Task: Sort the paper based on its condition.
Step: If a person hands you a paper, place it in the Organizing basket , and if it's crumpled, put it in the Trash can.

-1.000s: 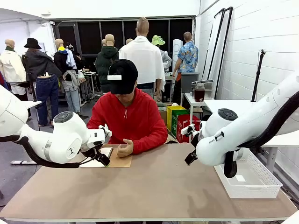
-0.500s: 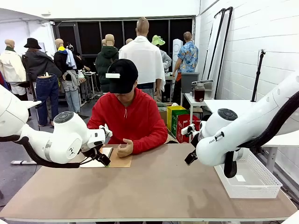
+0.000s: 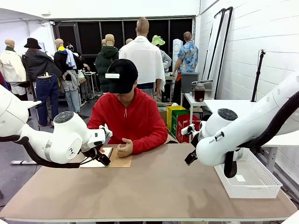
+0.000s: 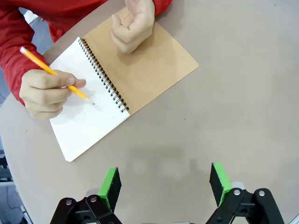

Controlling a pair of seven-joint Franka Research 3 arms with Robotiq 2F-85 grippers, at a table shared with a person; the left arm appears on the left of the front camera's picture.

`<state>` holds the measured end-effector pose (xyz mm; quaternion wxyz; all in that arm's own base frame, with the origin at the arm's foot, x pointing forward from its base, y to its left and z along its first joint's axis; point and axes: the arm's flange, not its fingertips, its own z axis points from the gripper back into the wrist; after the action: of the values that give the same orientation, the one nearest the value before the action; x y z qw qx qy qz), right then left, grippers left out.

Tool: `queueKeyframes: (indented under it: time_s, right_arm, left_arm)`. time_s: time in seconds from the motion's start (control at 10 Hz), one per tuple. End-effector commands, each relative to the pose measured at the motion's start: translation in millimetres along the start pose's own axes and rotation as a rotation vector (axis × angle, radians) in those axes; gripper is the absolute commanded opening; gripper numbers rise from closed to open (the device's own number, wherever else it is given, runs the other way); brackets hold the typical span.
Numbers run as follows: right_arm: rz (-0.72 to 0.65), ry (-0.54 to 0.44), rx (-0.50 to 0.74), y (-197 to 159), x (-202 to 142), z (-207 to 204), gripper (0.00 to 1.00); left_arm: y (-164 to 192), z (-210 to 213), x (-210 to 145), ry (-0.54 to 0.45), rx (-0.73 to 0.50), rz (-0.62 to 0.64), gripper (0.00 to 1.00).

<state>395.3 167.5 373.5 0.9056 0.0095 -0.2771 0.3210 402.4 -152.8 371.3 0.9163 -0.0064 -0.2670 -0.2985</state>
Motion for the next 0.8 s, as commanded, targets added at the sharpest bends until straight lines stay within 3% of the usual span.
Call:
queueKeyframes:
  time_s: [0.0,0.7]
  right_arm:
    - [-0.001,0.000,0.000,-0.1,0.0,0.0,1.00]
    - [-0.001,0.000,0.000,-0.1,0.0,0.0,1.00]
  left_arm:
    - [1.9,0.1,-0.5,0.000,0.000,0.005,1.00]
    - [1.9,0.1,-0.5,0.000,0.000,0.005,1.00]
